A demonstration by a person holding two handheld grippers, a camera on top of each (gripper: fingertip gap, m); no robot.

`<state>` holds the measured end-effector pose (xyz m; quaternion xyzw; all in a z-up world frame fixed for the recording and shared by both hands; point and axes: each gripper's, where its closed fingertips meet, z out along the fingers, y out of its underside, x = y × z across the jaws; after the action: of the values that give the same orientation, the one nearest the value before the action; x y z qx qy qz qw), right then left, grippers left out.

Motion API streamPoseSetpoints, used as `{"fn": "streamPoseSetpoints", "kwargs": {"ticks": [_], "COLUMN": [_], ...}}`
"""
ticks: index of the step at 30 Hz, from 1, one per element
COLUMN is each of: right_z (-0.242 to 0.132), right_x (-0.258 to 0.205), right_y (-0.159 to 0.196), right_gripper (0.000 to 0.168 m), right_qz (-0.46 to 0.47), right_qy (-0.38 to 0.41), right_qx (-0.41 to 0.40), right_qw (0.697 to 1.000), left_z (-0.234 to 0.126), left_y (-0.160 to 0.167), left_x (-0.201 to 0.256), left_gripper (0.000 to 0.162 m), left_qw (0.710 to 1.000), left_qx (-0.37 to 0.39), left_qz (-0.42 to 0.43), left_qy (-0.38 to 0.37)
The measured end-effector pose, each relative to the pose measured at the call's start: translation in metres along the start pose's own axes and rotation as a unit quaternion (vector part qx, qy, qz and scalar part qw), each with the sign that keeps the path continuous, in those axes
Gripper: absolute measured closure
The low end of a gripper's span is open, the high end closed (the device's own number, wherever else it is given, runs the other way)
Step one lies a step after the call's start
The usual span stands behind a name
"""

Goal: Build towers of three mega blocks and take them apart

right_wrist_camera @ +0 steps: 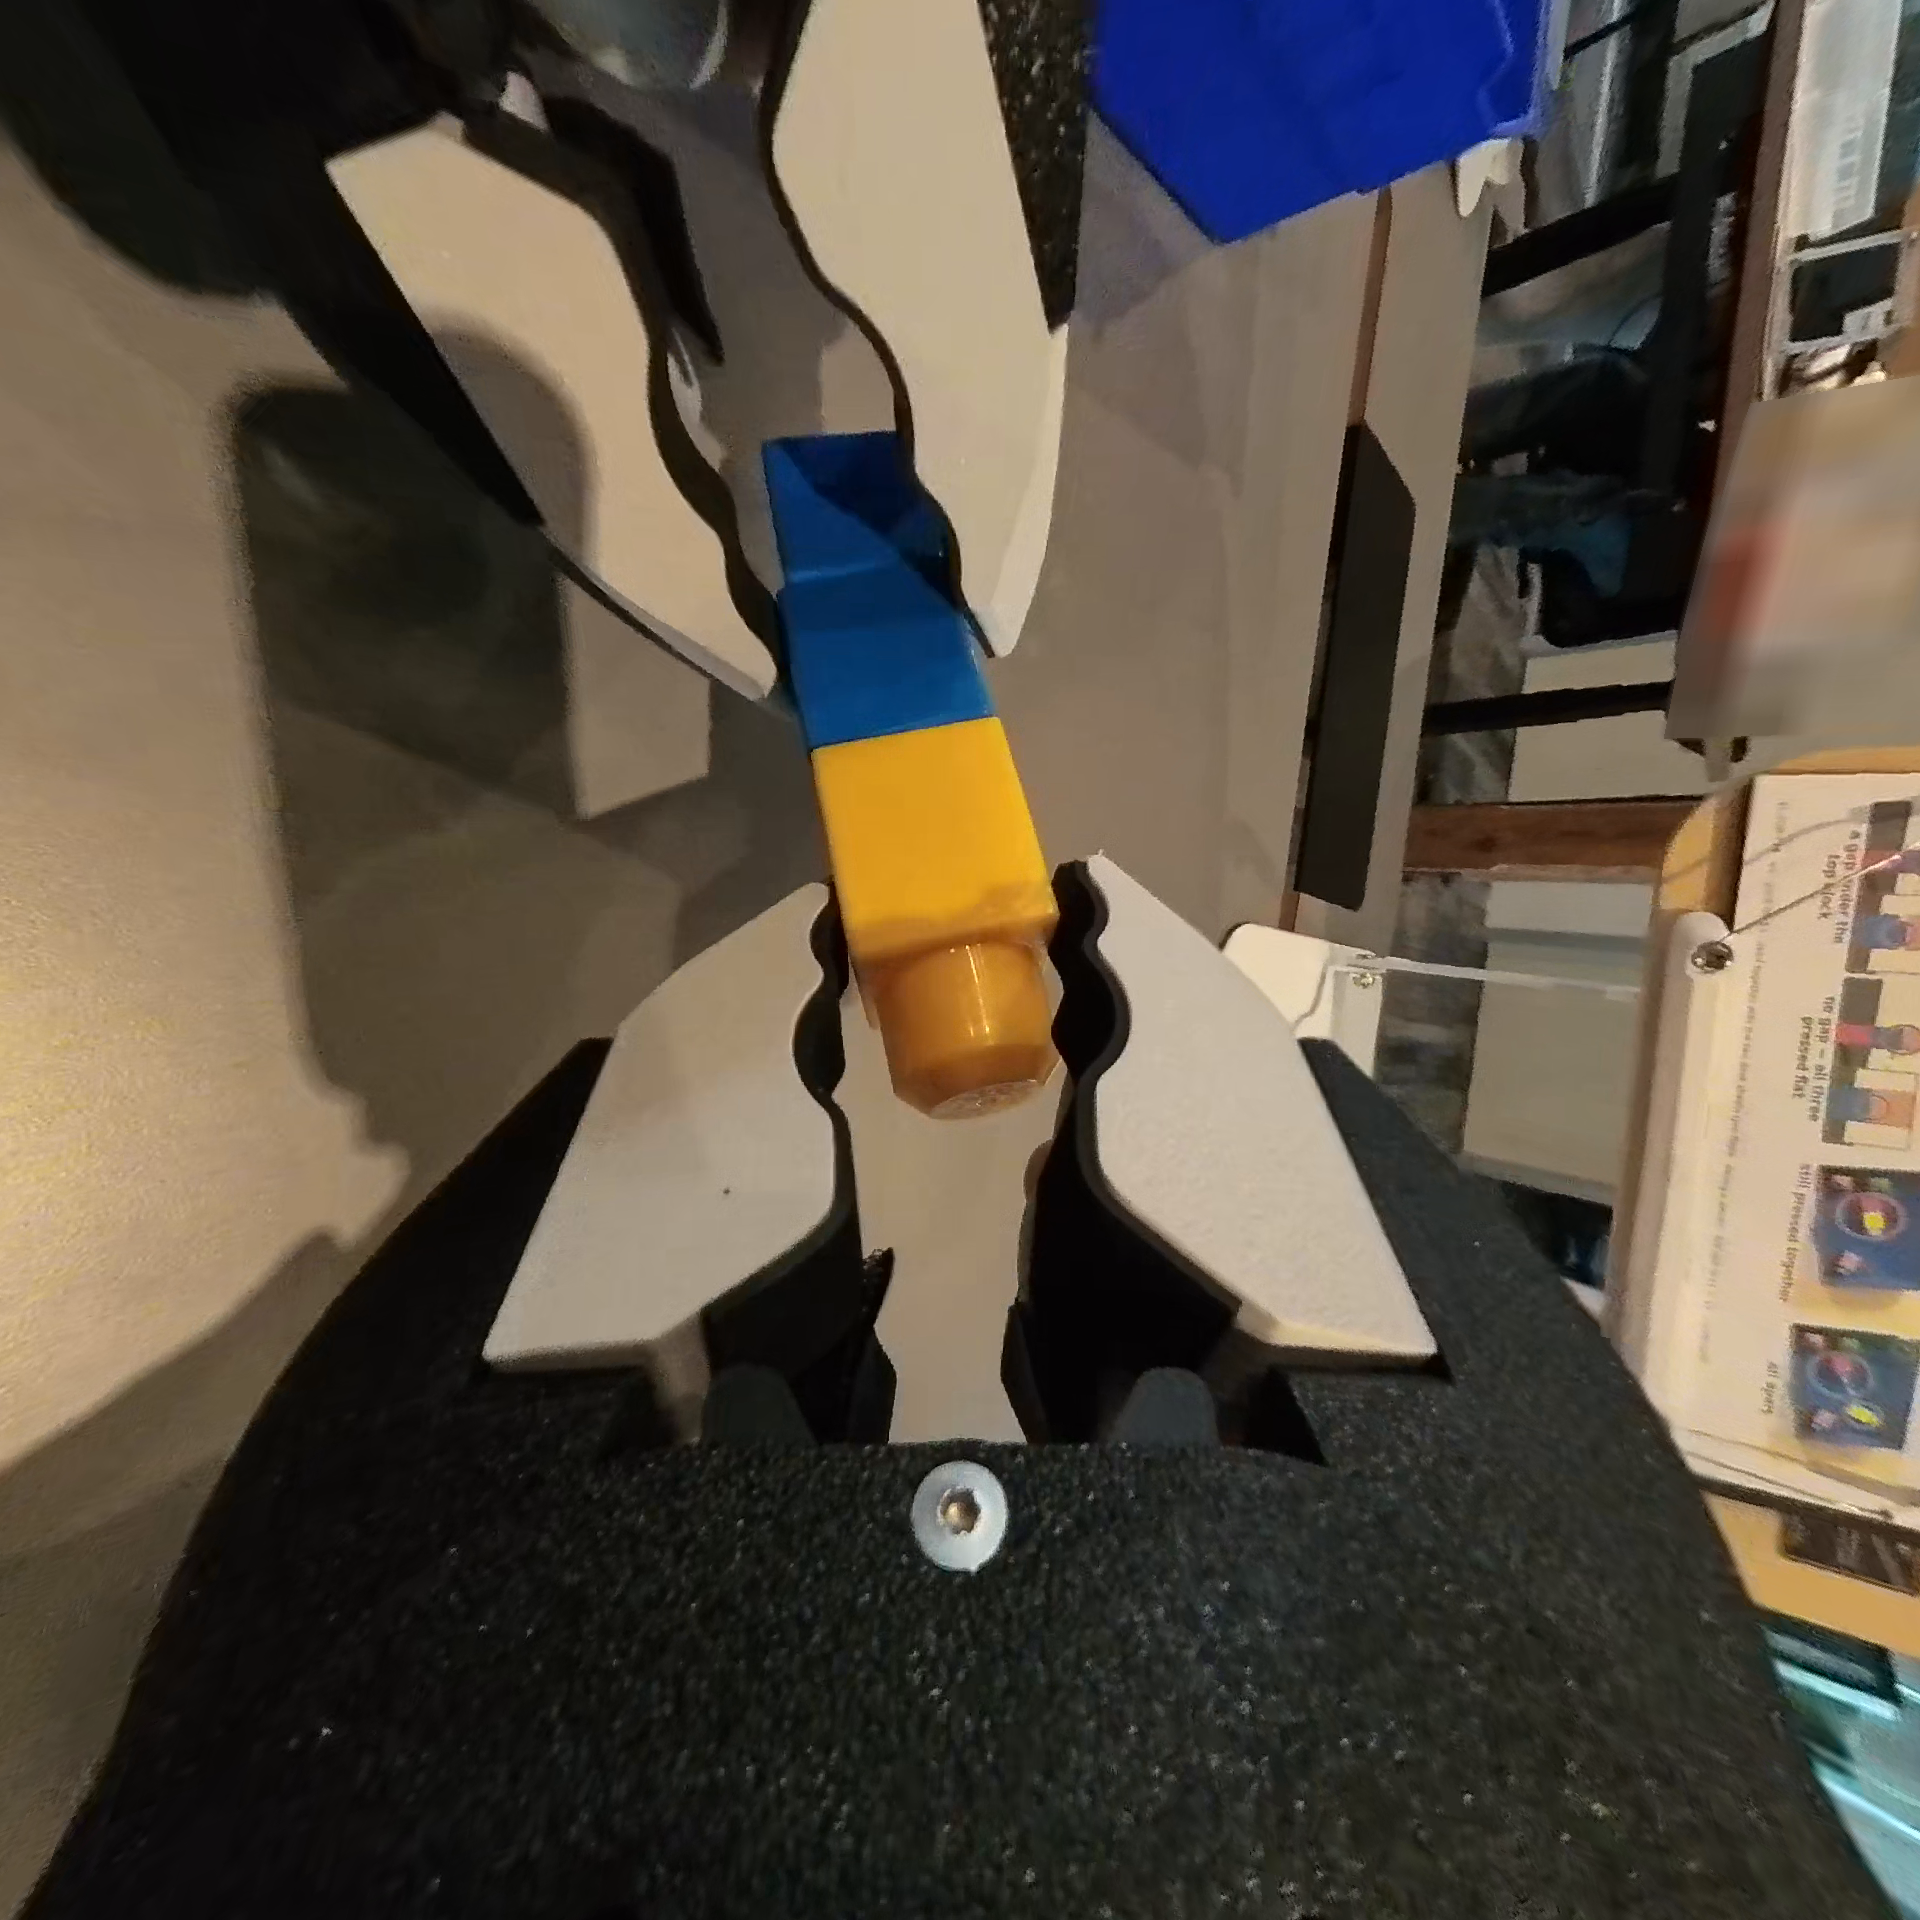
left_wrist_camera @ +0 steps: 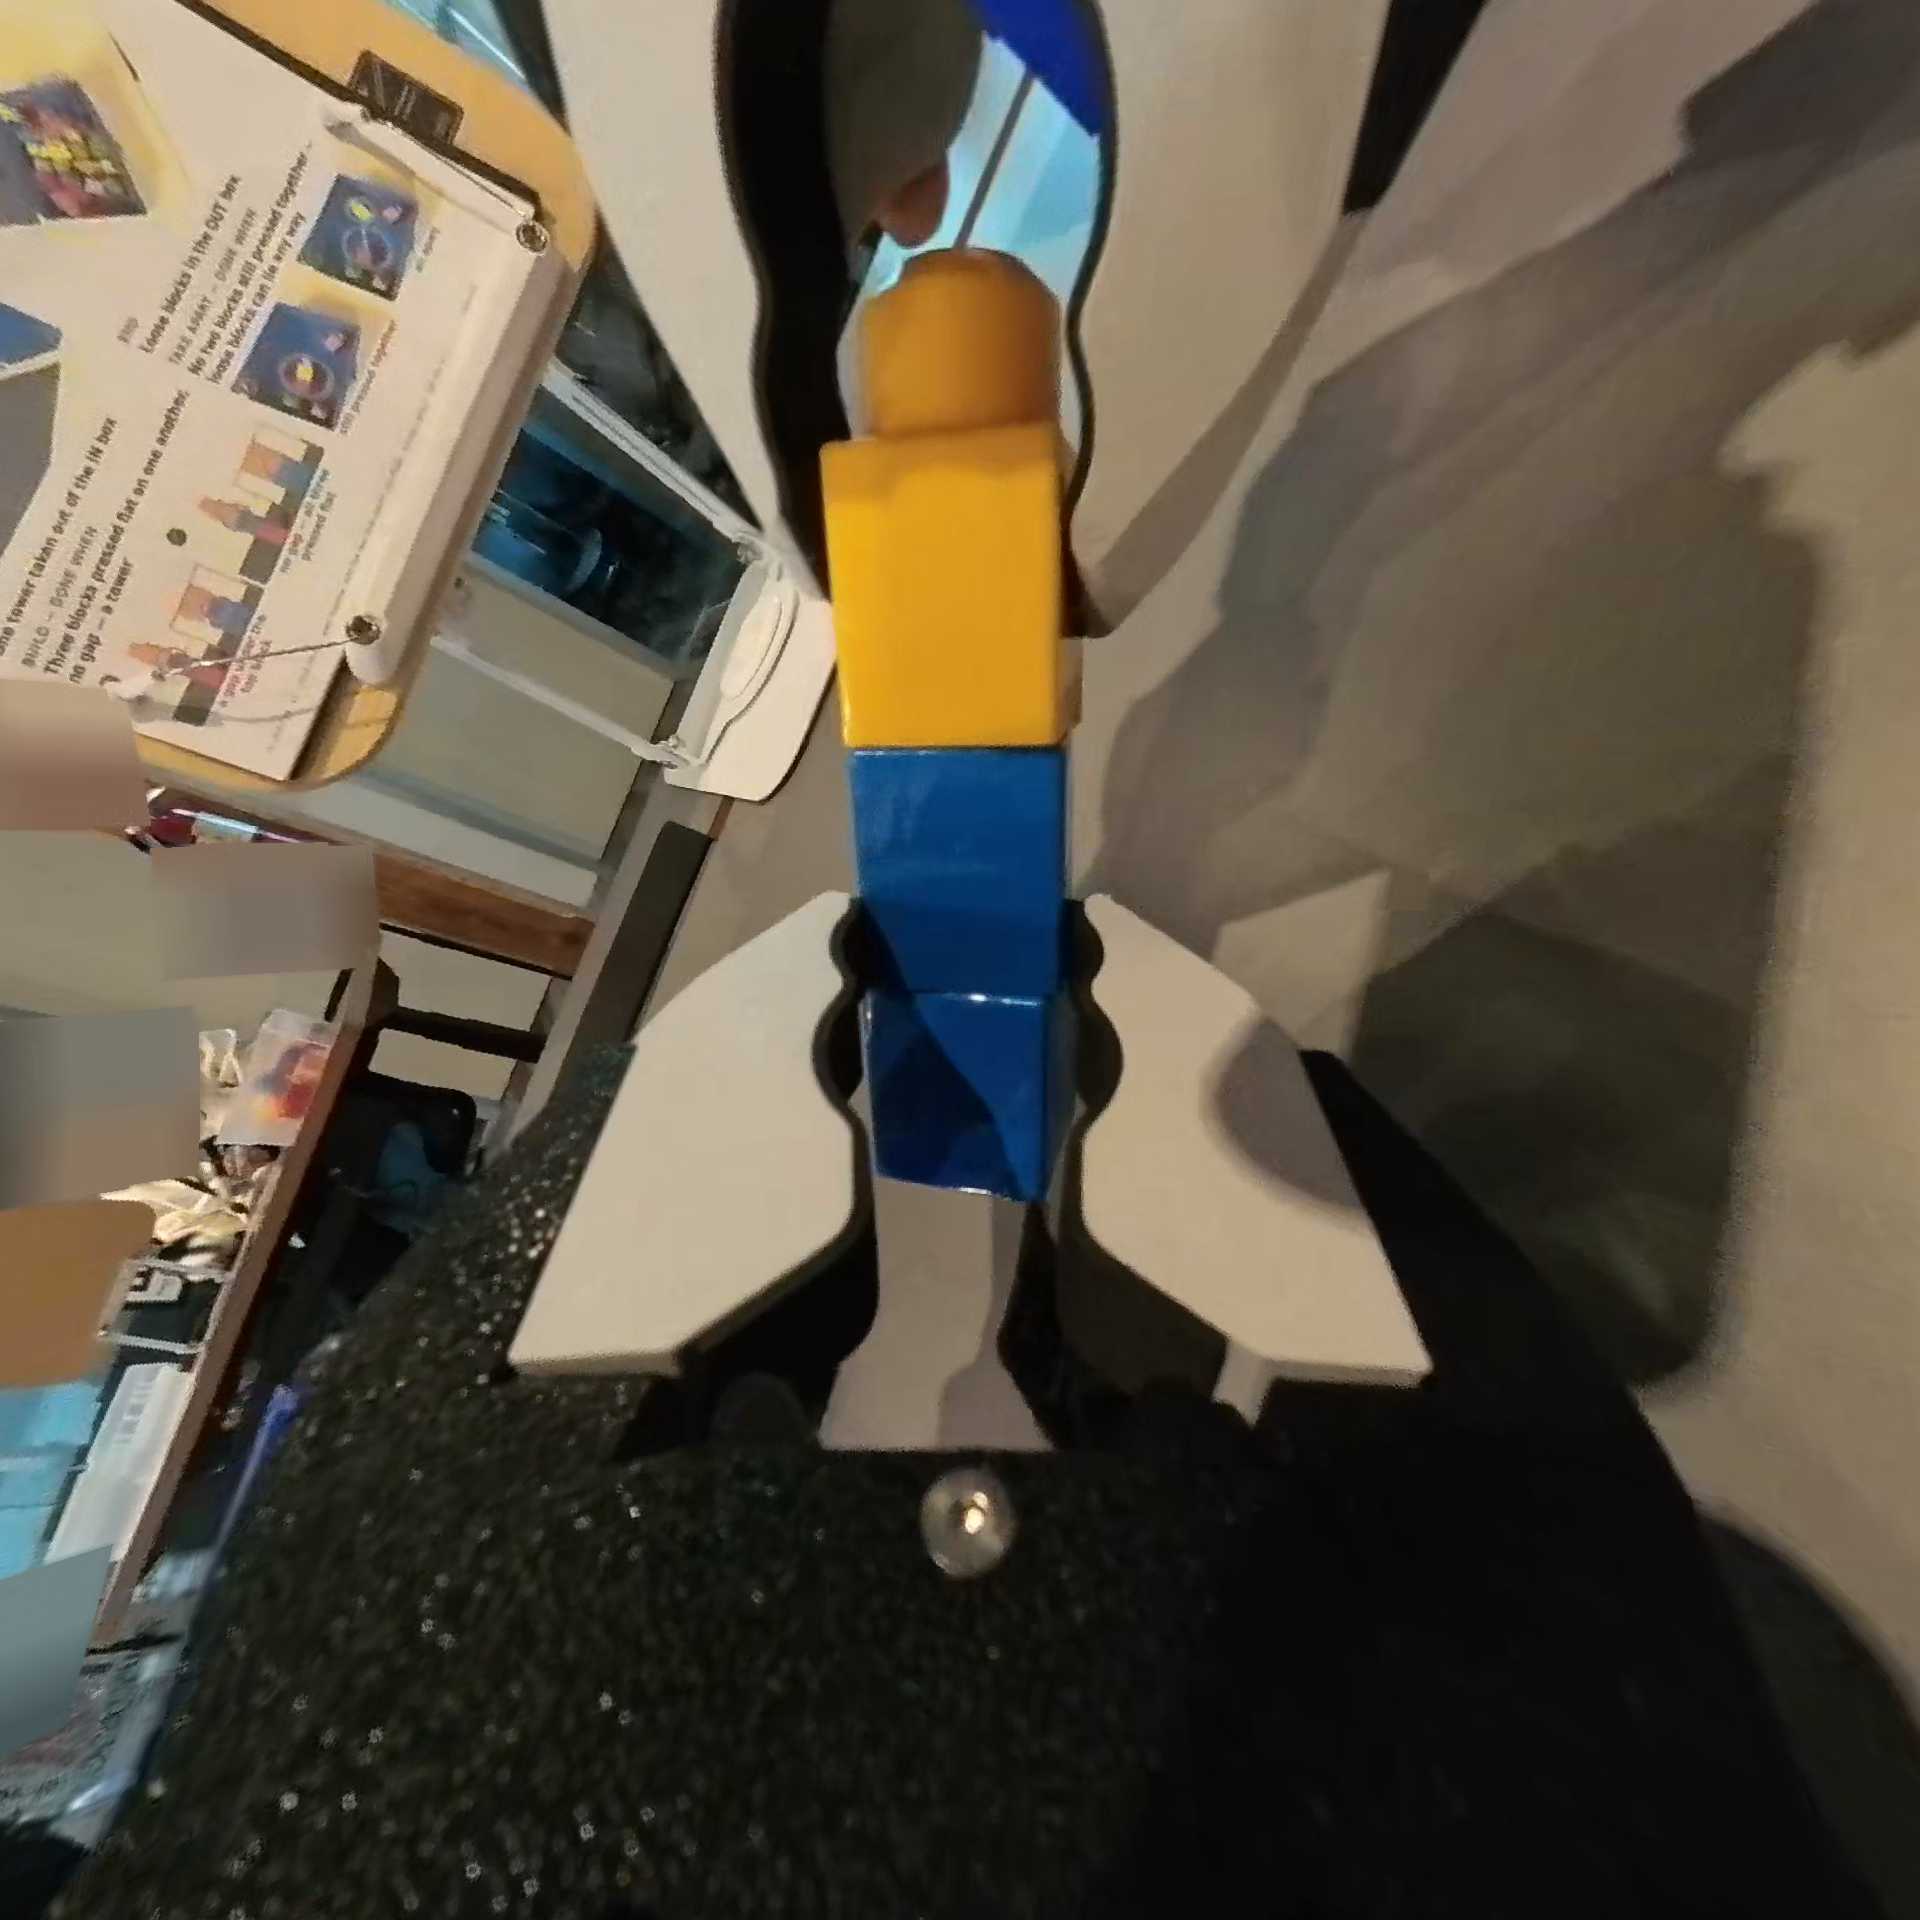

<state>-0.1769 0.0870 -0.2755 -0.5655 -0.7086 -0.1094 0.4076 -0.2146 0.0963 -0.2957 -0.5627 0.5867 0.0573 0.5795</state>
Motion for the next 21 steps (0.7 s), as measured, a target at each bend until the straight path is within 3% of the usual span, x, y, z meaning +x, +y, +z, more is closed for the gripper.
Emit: {"fn": "streamPoseSetpoints", "kwargs": {"ticks": [10,14,21], "right_z": [0.001,0.002,-0.004], "right_x": [0.0,0.001,0.007], "right_y": [0.001,0.009,0.016], "right_gripper": [0.13,0.13,0.13], "right_qz": [0.06,0.057,0.082], "right_qy": [-0.025,-0.023,-0.024], "right_qx": [0.008,0.001,0.01], "right_qw": [0.998,0.998,0.996], "left_z": [0.001,0.001,0.0], "left_y": [0.0,0.013,0.017], "left_x": [-0.003,-0.015,-0.012], "left_gripper": [0.126,0.103,0.122], "left_qw": [1.0,0.999,0.998], "left_qx": [0.005,-0.036,-0.041], "left_qz": [0.008,0.007,0.041], "left_qy": [-0.007,-0.03,-0.031]}}
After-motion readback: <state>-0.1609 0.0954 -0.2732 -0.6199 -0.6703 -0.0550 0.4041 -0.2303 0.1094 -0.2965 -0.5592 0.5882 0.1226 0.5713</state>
